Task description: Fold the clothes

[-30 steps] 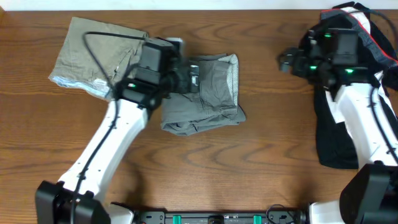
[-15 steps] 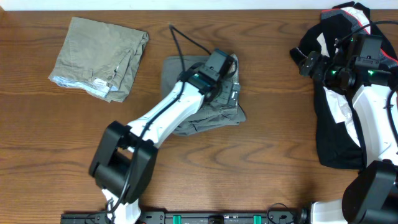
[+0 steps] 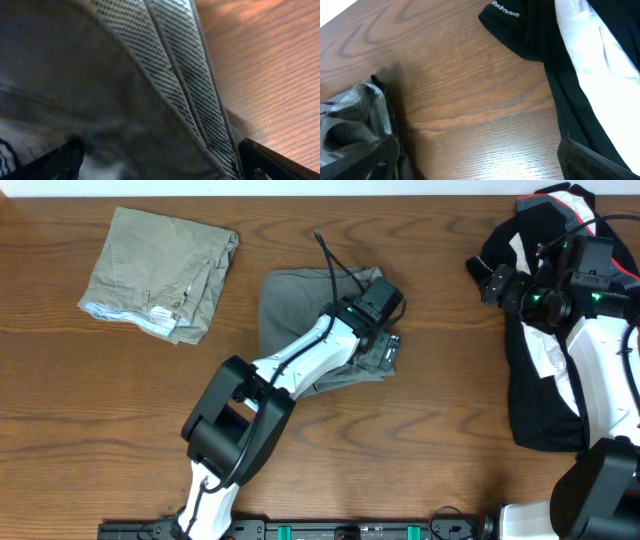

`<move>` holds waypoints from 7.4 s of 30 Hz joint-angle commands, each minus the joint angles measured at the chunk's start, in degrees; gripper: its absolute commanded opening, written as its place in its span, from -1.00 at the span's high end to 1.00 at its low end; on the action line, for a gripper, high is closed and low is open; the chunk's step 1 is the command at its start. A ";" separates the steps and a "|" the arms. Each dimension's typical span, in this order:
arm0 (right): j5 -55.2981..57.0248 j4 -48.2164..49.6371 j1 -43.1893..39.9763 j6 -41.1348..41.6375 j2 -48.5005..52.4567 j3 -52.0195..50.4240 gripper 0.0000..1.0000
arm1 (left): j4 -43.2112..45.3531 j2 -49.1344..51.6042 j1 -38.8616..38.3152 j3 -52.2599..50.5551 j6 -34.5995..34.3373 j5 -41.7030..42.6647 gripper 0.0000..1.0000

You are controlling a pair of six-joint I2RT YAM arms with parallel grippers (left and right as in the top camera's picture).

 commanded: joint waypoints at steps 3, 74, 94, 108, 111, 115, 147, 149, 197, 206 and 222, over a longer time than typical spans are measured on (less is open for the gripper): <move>1.57 0.15 -0.17 -2.34 0.26 -0.76 -0.98 | -5.18 -5.97 0.09 1.75 -2.80 -0.68 -0.96; 2.03 -0.09 -0.11 -3.69 0.26 -0.83 -0.99 | 31.47 -16.17 17.94 -18.73 13.05 5.38 -0.91; 2.10 -2.51 -0.11 -4.63 0.24 -0.81 -0.98 | 13.14 2.40 3.21 5.25 13.94 -4.22 -0.91; 2.36 -2.43 -0.15 -5.27 0.26 -0.83 -0.99 | 12.13 8.96 0.02 5.27 13.70 -6.05 -0.91; 2.54 -2.40 -0.15 -5.27 0.26 -0.83 -0.99 | 11.93 9.33 0.02 5.27 13.75 -6.10 -0.91; 2.51 -2.40 -0.15 -5.25 0.26 -0.83 -0.99 | 12.00 9.38 0.02 5.27 15.15 -10.88 -0.91; 2.71 -2.43 -0.26 -6.54 0.26 -0.81 -0.98 | 11.80 14.93 0.79 5.95 27.50 -32.00 0.88; 2.69 -2.43 -0.26 -6.54 0.26 -0.83 -0.99 | 10.99 13.09 1.55 5.99 26.27 -31.98 0.88; 2.43 -2.45 -0.11 -6.54 0.26 -0.83 -0.98 | 35.21 -18.64 44.28 6.01 -37.07 -3.17 0.88; 1.73 -2.69 -0.11 -6.47 0.26 -0.83 -0.98 | 46.51 -14.93 50.23 5.97 -47.08 3.82 0.88; 1.46 -3.43 -0.11 -6.54 0.26 -0.83 -0.98 | 59.45 -2.19 51.21 5.97 -47.30 7.37 0.88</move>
